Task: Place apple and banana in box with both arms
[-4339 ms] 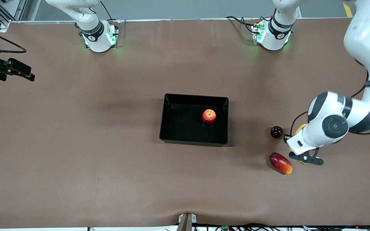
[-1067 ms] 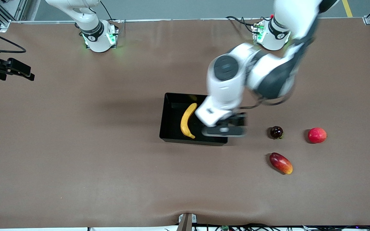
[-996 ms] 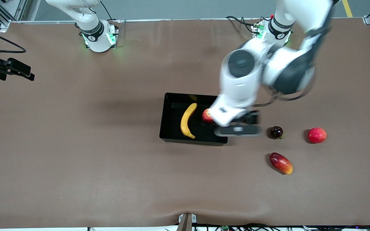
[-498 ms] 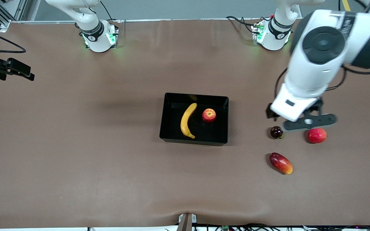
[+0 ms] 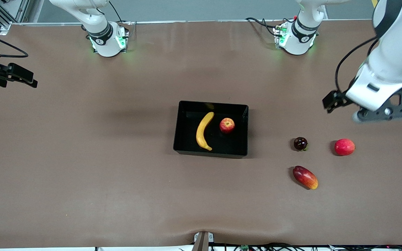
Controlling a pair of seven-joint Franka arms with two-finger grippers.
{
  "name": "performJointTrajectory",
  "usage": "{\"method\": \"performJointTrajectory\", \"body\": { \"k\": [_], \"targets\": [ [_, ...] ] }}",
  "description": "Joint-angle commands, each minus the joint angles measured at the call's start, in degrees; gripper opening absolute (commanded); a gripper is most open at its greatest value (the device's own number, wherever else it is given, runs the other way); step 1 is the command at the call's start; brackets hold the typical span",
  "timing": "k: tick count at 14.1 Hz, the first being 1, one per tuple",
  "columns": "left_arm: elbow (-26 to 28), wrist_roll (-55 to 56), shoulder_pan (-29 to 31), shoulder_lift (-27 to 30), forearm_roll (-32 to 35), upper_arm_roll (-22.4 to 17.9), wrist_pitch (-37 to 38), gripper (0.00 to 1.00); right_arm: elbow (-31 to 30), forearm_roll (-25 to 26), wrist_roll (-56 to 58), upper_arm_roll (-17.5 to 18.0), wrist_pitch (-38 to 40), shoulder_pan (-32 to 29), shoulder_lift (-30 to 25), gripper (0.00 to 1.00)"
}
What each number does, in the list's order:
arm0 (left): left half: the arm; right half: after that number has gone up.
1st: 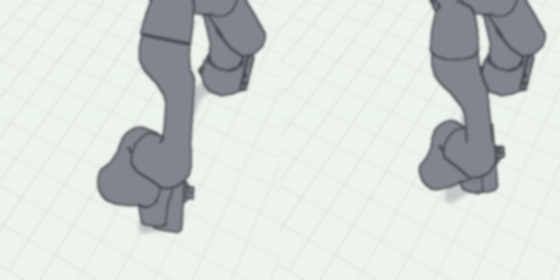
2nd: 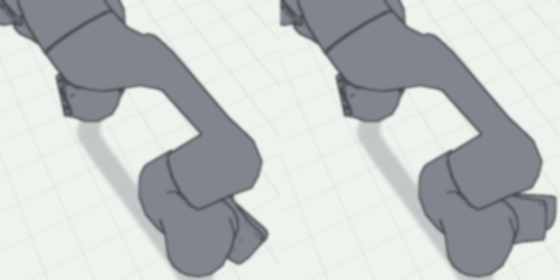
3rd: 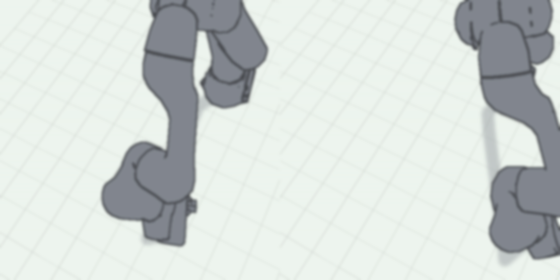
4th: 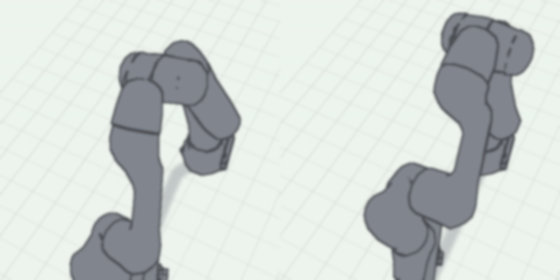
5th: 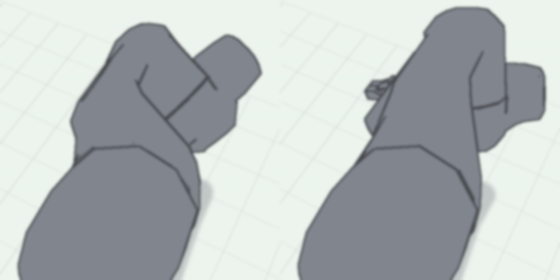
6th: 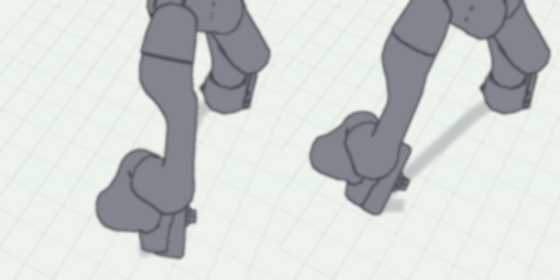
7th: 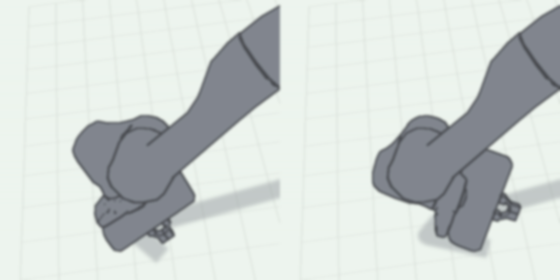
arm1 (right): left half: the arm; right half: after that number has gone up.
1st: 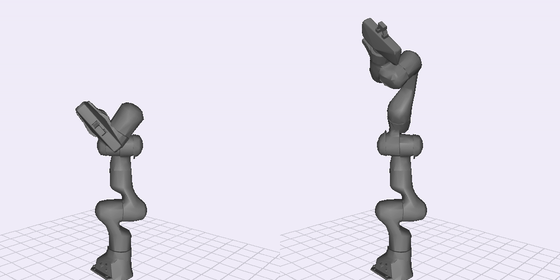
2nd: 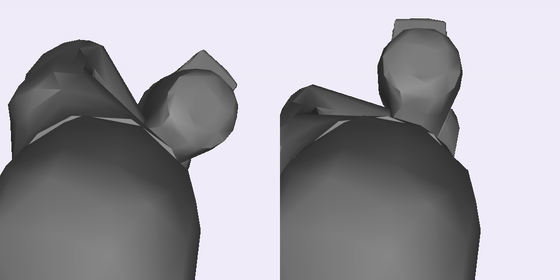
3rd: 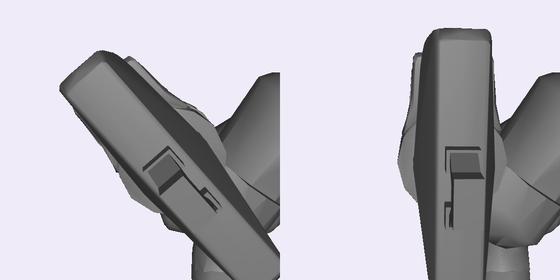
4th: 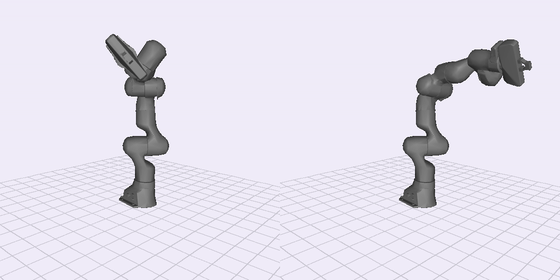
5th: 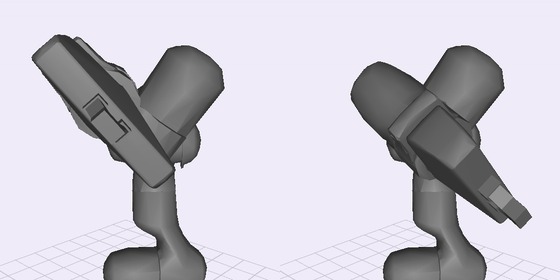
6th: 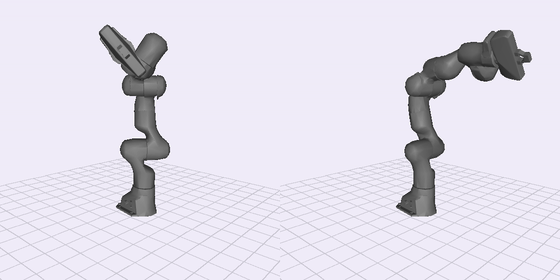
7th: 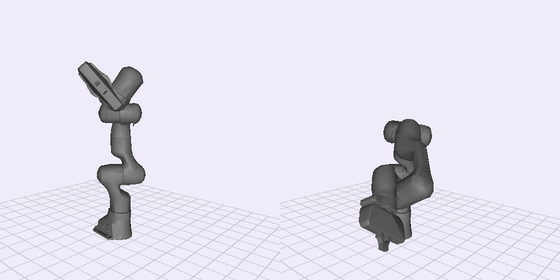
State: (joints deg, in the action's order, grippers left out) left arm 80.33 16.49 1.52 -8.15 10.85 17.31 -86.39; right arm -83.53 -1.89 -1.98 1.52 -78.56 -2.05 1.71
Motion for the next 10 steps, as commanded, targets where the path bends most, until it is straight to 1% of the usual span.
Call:
{"method": "performJointTrajectory", "body": {
  "k": [1,2,4,5,7,10],
  "targets": [
    [10.87,-3.92,-2.82,9.62,-4.85,-7.26,-2.81,1.0,-0.85,0.66,-0.13,0.42,0.07,-0.5,-1.27,1.0],
    [13.77,-5.14,-3.71,11.99,-5.75,-8.94,-3.95,1.0,-0.85,0.66,-0.13,0.42,0.07,-0.5,-1.27,1.0],
    [16.86,-6.21,-4.07,15.43,-5.93,-9.05,-4.57,1.0,-0.85,0.66,-0.13,0.42,0.07,-0.5,-1.27,1.0],
    [17.4,-6.21,-4.42,16.23,-6.71,-9.22,-4.58,1.0,-0.85,0.66,-0.13,0.42,0.07,-0.5,-1.27,1.0],
    [17.58,-6.47,-5.99,17.02,-9.52,-12.46,-3.96,1.0,-0.85,0.66,-0.13,0.42,0.07,-0.5,-1.27,1.0],
    [17.4,-7.7,-6.01,17.64,-9.62,-13.53,-2.56,1.0,-0.85,0.66,-0.22,0.42,0.16,-0.59,-1.27,1.0]
  ]
}}
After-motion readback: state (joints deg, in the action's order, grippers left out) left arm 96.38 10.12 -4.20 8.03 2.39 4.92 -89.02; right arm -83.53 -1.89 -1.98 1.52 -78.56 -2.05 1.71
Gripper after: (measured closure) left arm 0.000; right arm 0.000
